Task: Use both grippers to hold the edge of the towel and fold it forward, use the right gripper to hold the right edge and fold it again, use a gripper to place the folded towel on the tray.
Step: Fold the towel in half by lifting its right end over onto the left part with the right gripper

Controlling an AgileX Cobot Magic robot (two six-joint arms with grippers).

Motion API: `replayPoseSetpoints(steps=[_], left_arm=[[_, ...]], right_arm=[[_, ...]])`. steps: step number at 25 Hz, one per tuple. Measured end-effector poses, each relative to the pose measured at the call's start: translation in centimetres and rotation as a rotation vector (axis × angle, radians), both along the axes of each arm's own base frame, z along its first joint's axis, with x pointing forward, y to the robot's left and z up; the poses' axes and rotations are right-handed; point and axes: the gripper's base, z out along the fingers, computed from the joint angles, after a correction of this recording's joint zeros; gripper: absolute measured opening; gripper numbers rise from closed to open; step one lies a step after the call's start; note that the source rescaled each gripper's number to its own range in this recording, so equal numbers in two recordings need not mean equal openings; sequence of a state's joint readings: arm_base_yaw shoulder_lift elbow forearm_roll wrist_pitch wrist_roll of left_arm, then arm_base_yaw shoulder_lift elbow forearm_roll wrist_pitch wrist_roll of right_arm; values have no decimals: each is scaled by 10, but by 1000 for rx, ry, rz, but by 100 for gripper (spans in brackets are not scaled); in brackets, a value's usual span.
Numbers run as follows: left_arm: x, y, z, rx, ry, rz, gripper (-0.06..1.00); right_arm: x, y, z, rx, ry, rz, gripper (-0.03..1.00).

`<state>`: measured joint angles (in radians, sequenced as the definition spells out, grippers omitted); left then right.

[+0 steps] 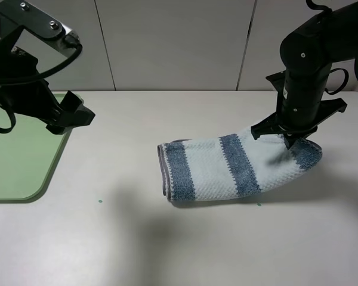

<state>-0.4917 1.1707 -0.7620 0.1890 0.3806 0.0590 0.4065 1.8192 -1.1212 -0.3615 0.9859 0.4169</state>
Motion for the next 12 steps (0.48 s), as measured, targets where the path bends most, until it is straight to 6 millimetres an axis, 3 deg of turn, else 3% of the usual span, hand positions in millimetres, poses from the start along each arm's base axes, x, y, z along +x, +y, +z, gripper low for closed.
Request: replayPoseSetpoints(steps=[7,12], left_arm=[[0,0,0,0,0,0,99],[0,0,0,0,0,0,99]], right_arm=[[1,2,19,35,-31,-22,8],[2,-7,27,-77,-40,18,8]])
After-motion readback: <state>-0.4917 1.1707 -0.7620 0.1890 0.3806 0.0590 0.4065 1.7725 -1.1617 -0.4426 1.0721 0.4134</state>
